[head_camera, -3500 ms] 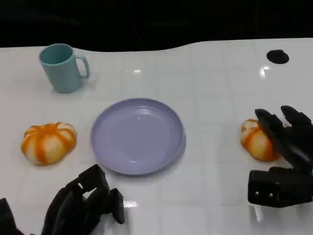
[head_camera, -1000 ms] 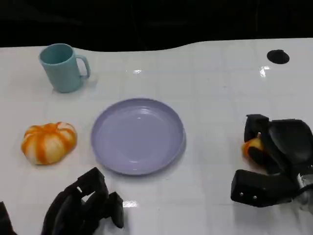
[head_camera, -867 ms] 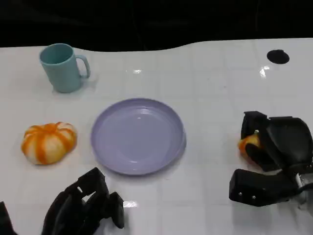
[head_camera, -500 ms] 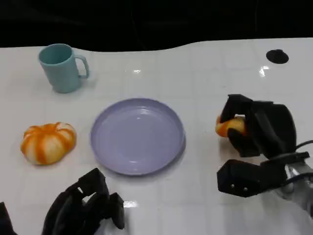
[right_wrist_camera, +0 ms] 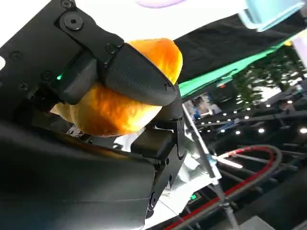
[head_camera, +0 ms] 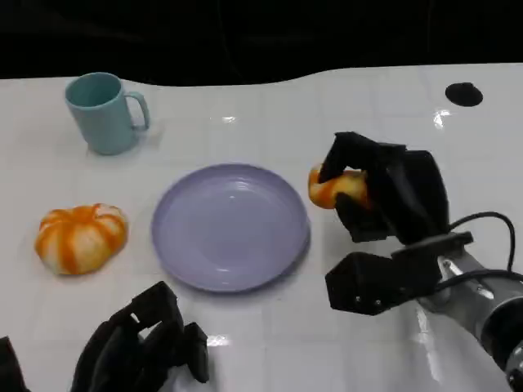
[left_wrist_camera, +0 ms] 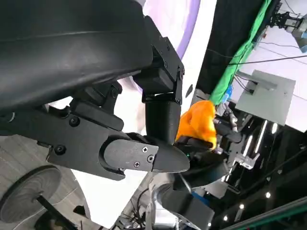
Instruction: Grasp the bread from the table and place it into the plate.
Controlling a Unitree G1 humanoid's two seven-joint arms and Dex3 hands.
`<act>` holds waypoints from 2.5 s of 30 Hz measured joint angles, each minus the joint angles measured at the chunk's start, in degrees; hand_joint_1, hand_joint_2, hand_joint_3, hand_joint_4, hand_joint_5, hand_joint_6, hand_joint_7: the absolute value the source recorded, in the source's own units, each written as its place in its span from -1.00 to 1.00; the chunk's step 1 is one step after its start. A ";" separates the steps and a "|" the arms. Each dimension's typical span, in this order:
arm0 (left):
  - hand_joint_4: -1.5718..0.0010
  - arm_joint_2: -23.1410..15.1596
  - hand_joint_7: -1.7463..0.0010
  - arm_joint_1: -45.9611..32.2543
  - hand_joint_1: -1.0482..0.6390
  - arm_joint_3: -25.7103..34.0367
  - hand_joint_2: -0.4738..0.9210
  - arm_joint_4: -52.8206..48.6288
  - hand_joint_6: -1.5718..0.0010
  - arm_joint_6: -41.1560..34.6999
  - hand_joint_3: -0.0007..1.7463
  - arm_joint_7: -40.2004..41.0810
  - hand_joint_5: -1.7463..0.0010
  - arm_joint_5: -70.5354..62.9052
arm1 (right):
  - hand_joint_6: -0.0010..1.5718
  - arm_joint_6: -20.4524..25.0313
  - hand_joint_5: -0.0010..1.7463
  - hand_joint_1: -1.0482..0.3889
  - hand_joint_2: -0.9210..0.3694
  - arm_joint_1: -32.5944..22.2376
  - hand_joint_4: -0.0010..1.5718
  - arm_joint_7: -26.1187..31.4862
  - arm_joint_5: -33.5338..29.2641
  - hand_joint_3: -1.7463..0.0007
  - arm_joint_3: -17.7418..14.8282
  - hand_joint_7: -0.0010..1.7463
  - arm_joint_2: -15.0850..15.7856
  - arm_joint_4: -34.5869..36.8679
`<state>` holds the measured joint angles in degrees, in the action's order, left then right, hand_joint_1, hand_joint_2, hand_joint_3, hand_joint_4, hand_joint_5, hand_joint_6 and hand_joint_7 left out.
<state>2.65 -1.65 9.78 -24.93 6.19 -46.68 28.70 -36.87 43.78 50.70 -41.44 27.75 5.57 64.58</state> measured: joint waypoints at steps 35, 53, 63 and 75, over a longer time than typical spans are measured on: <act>-0.04 0.06 -0.93 -0.79 -0.50 -0.51 1.00 0.59 0.16 0.01 -0.73 0.00 -1.00 -0.03 | -0.89 4.59 -0.67 -0.60 -0.98 3.25 -0.98 -22.20 -1.18 0.56 3.00 -0.69 -8.85 0.58; -0.04 0.05 -0.95 -0.95 -0.51 -0.59 1.00 0.61 0.17 0.54 -0.71 0.39 -1.00 -0.15 | -0.95 8.05 -0.97 -0.81 -1.00 -1.07 -0.94 -38.19 3.69 0.50 1.71 -0.80 -4.93 -10.53; -0.04 0.09 -0.93 -0.93 -0.51 -0.58 1.00 0.59 0.16 0.60 -0.72 0.53 -1.00 -0.15 | -0.76 3.64 -0.25 -0.70 -1.00 -7.98 -0.97 -35.83 4.99 0.51 0.23 -0.68 -0.39 -18.99; -0.03 0.17 -0.93 0.08 -0.51 -0.59 1.00 -0.66 0.17 1.76 -0.71 1.04 -1.00 -0.91 | -0.64 -4.73 0.78 -0.50 -1.00 -13.15 -0.60 -27.13 4.89 0.60 -1.88 0.49 3.61 -21.95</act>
<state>2.82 -1.57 9.19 -25.59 7.95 -45.65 27.79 -41.60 30.62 23.57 -36.54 25.87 9.18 42.62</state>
